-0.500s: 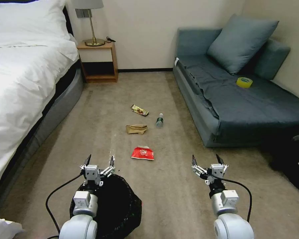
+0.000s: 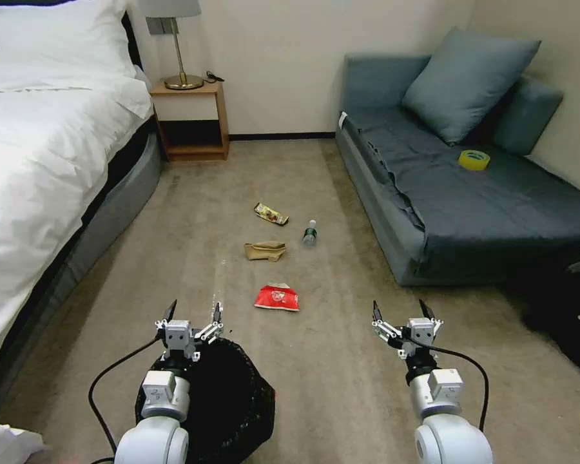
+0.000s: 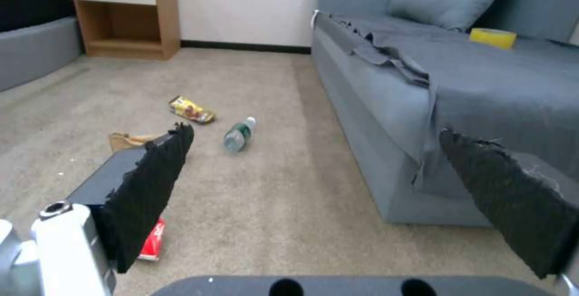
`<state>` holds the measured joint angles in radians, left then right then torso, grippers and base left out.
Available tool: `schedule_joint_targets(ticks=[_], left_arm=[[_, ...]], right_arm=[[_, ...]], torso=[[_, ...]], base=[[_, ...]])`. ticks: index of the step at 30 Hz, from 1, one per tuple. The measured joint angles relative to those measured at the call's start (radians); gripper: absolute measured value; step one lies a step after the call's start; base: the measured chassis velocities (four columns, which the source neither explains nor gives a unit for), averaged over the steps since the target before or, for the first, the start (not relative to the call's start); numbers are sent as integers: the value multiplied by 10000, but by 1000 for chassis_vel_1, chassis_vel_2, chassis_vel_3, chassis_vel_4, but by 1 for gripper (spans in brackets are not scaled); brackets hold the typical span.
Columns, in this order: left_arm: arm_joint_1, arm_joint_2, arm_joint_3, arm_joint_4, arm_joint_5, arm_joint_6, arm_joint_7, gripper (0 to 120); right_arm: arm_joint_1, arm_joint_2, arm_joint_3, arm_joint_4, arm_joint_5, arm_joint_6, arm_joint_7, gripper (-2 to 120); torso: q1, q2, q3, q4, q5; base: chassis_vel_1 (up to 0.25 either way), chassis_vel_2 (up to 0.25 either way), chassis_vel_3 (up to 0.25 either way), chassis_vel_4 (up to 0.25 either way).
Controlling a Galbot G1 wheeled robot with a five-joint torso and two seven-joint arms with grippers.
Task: Pick up the trash bin, then pick up the garbage on the floor and place it into the trash bin.
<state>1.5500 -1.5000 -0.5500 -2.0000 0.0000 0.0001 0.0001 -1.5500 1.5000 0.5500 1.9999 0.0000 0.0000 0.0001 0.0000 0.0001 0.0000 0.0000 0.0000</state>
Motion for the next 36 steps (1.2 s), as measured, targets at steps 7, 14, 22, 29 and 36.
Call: schedule_joint_targets(ticks=[7, 14, 22, 29, 36], left_arm=[[0, 0, 0, 0, 0, 0, 0, 100], [0, 0, 0, 0, 0, 0, 0, 100], [45, -176, -116, -619, -86, 634, -127, 100], [216, -811, -517, -2738, -380, 2854, -583, 100], [688, -377, -1055, -3750, -1109, 4147, -1111, 100]], right_arm=[[0, 0, 0, 0, 0, 0, 0, 100], [0, 0, 0, 0, 0, 0, 0, 100], [-6, 149, 103, 619, 33, -372, 1, 100], [-70, 731, 515, 2829, 219, -1776, 61, 100], [-52, 898, 787, 3864, 441, -2441, 266, 100]], torso=[[0, -1, 0, 0, 0], [0, 0, 0, 0, 0], [0, -1, 0, 0, 0], [0, -1, 0, 0, 0], [-1, 1, -3, 0, 3]], base=[[0, 0, 0, 0], [0, 0, 0, 0], [0, 0, 0, 0], [0, 0, 0, 0], [0, 0, 0, 0]])
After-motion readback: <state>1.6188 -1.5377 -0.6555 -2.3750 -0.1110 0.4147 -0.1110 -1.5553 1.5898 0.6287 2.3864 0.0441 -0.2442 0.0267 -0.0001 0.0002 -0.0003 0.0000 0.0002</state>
